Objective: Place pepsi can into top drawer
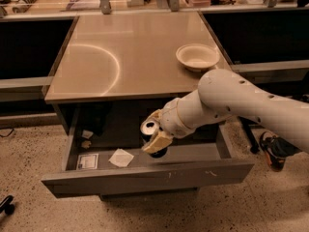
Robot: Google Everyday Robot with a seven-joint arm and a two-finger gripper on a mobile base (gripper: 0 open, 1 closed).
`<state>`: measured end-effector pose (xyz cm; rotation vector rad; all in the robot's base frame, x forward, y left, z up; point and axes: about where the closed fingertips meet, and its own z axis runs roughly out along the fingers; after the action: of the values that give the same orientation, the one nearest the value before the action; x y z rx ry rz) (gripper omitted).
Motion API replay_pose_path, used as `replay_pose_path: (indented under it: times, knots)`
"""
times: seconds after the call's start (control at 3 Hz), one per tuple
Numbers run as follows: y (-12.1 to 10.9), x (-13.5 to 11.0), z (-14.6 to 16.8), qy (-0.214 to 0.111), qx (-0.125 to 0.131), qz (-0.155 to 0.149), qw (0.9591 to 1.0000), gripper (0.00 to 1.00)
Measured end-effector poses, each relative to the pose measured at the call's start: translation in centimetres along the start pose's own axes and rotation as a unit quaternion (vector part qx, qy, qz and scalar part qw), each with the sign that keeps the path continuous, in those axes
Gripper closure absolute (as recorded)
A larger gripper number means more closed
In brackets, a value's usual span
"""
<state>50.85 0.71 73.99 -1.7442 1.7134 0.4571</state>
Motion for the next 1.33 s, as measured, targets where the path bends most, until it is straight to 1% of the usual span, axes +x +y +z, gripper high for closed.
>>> replay_pose_path:
  times: [0.33,0.67,1.0,1.33]
  knots:
    - [-1.1,1.9,0.9,-0.001,0.024,-0.013,0.9996,1.00]
    - [-2.5,3.9,2.0,-0.008,0.046,-0.017,0.9987,1.00]
    - [-3.5,6.1,3.2,-0.016,0.059,-0.005,0.9981,1.00]
    - [-4.3,8.1,4.3,-0.021,0.066,0.018,0.9974,1.00]
